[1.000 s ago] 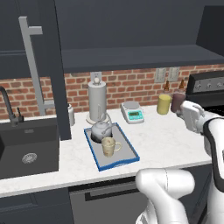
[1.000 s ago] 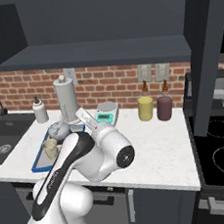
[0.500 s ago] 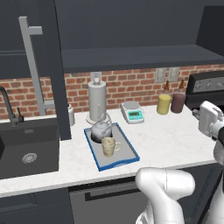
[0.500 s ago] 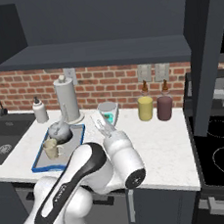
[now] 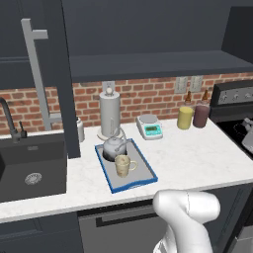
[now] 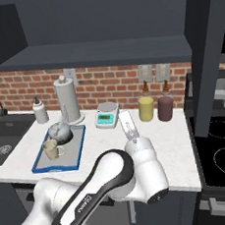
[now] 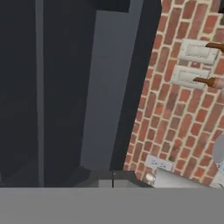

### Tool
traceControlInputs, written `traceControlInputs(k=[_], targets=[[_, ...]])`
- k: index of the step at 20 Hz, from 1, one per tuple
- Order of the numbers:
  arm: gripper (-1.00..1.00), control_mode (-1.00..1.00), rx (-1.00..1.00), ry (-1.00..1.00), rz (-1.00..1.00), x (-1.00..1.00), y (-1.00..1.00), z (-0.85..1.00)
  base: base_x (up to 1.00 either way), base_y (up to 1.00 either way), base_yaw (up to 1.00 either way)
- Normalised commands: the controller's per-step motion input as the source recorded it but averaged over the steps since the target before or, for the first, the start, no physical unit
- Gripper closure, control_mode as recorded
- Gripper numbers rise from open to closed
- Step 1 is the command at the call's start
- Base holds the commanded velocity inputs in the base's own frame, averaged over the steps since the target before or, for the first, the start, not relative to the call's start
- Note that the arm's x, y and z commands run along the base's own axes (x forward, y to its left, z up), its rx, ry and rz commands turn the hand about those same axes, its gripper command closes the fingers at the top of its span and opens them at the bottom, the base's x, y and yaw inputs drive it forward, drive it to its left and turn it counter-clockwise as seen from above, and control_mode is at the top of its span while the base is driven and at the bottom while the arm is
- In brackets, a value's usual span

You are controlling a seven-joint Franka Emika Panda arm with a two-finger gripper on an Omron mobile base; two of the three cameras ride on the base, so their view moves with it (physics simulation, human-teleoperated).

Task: Pick the kettle from the counter and place it on the tray. Then pick the mug from the cabinet and place it on the tray. Then close the cabinet doors.

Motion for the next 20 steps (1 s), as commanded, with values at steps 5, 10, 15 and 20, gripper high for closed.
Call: traceControlInputs(k=[5,10,15,20], targets=[[1.0,-1.0,0.12,-0.05,-0.01,-0.04,-0.64,0.12,0.0,0.0,0.0],[1.0,-1.0,0.04,0.0,0.0,0.0,-0.36,0.0,0.0,0.0,0.0],[1.0,-1.0,0.07,-0.04,0.0,0.0,-0.36,0.0,0.0,0.0,0.0],[1.0,-1.0,0.17,-0.08,0.0,0.0,-0.37,0.0,0.0,0.0,0.0]])
